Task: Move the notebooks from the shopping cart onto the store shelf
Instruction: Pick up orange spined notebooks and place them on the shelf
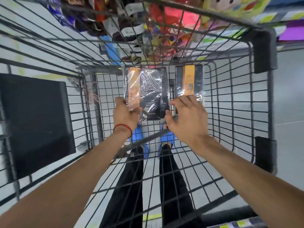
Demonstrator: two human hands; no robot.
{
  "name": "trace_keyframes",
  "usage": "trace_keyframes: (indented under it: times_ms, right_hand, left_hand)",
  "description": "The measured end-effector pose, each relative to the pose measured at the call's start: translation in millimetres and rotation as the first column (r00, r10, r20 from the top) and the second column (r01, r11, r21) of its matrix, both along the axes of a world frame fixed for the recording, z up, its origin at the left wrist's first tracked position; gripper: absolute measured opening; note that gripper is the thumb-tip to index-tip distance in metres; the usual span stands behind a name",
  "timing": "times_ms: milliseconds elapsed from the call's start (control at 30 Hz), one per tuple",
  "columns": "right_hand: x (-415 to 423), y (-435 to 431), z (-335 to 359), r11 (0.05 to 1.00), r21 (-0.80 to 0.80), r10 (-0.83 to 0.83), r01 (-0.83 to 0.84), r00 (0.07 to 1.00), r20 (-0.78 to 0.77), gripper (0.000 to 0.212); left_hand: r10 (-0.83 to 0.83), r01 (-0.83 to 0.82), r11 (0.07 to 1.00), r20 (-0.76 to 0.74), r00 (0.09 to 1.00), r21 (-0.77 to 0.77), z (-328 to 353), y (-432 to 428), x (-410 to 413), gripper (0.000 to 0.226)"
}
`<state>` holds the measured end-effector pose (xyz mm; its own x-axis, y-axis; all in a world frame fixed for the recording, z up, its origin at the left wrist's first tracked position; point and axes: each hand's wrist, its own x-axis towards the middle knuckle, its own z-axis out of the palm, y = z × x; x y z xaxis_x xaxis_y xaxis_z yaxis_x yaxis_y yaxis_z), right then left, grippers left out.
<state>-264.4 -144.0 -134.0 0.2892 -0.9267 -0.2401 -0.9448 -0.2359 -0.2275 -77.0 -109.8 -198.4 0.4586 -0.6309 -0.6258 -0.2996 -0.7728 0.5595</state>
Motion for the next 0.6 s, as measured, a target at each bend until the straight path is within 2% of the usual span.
trace_keyframes:
  times_ms: [67,133,233,367,500,600]
  right_hand:
    - [4.0,-1.2,2.4,1.000,0.020,0.009,-0.009,1.000,-0.010,0.035]
    - [10.9,-3.3,4.4,0.997,0.071,0.012,-0.010,1.000,-0.021,0.037]
    - [25.2,-5.3,-5.3,0.980,0.199,-0.023,0.026,1.000,-0.017,0.048]
    - [49.3,-5.2,-28.8,0.915,0.346,-0.229,0.207,0.973,0.023,0.076]
    - [68.7,-7.1,-49.8,0.877,0.336,-0.342,0.344,0.937,-0.067,0.113]
    - [73.8,-10.5,-63.8,0.781,0.407,-0.487,0.474,0.870,-0.079,0.120]
  left_hand:
    - [0.009,-0.011,0.998,-0.030,1.000,-0.064,12.9,7.7,7.9,0.039]
    - [-0.028,0.032,0.991,0.033,0.999,-0.129,27.3,17.9,18.5,0.037]
    - [-0.072,0.088,0.987,0.122,0.990,-0.134,52.1,34.6,38.4,0.037]
    - [-0.099,0.120,0.988,0.207,0.973,-0.092,73.7,52.4,65.6,0.040]
    - [-0.112,0.141,0.984,0.238,0.965,-0.109,75.0,59.9,83.9,0.039]
    - [-0.138,0.166,0.982,0.253,0.958,-0.091,69.4,61.6,91.0,0.044]
